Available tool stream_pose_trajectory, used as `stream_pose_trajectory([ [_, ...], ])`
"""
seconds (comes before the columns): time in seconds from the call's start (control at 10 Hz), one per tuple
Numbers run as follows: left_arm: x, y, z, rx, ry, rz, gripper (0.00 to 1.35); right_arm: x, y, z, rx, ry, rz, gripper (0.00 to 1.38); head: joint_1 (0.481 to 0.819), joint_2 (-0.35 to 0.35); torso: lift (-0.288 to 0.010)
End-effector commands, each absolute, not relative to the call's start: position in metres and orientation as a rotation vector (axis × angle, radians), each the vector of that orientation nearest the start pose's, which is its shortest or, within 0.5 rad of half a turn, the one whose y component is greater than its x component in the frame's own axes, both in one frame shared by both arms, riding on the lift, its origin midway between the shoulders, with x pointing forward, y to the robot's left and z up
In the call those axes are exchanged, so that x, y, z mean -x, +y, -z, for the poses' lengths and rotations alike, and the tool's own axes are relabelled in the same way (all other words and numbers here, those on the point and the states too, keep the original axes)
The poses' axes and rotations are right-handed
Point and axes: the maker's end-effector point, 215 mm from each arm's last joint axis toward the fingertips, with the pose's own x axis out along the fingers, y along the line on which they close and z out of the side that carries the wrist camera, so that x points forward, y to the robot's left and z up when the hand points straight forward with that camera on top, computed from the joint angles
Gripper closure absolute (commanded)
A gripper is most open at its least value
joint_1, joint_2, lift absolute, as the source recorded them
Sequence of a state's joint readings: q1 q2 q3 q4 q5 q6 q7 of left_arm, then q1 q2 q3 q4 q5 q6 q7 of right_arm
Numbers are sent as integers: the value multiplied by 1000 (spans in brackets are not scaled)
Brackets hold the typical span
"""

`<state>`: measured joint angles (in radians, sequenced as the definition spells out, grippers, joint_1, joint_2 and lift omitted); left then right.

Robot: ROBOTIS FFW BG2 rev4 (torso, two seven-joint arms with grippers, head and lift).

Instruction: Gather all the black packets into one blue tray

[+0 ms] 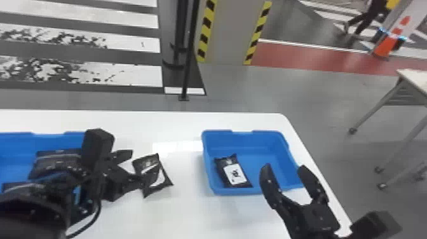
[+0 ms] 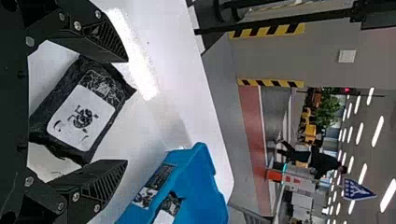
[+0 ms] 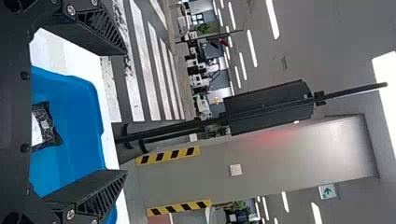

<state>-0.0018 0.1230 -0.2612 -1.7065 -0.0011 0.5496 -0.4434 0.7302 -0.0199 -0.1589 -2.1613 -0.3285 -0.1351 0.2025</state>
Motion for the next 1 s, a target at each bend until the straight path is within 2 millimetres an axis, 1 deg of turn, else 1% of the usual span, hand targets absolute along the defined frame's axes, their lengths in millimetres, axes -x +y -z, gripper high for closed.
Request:
stream_pose_trajectory([
  [0.0, -518, 33, 464, -103, 493, 695, 277, -376, -277, 314, -202, -39, -54, 117, 695, -279, -110],
  [0.2, -518, 22, 482, -126, 522, 712, 279, -376, -277, 314, -207, -39, -55, 117, 695, -300, -110],
  [0.3, -518, 21, 491, -132, 540, 711, 280, -376, -278, 314, -208, -40, -53, 117, 695, -304, -110],
  [0.4, -517, 21, 501, -143, 556, 706, 280, -376, -278, 314, -212, -40, -53, 119, 695, -309, -110],
  [0.5, -521, 23, 504, -154, 558, 698, 283, -376, -278, 314, -214, -41, -53, 117, 695, -311, -110],
  [0.7, -525, 27, 517, -168, 586, 682, 288, -376, -278, 313, -217, -41, -54, 119, 695, -309, -110],
  [0.8, -527, 33, 527, -178, 609, 670, 298, -376, -278, 315, -219, -39, -55, 119, 695, -306, -110],
  [0.9, -529, 33, 535, -192, 628, 671, 318, -376, -277, 314, -220, -40, -57, 119, 695, -301, -110],
])
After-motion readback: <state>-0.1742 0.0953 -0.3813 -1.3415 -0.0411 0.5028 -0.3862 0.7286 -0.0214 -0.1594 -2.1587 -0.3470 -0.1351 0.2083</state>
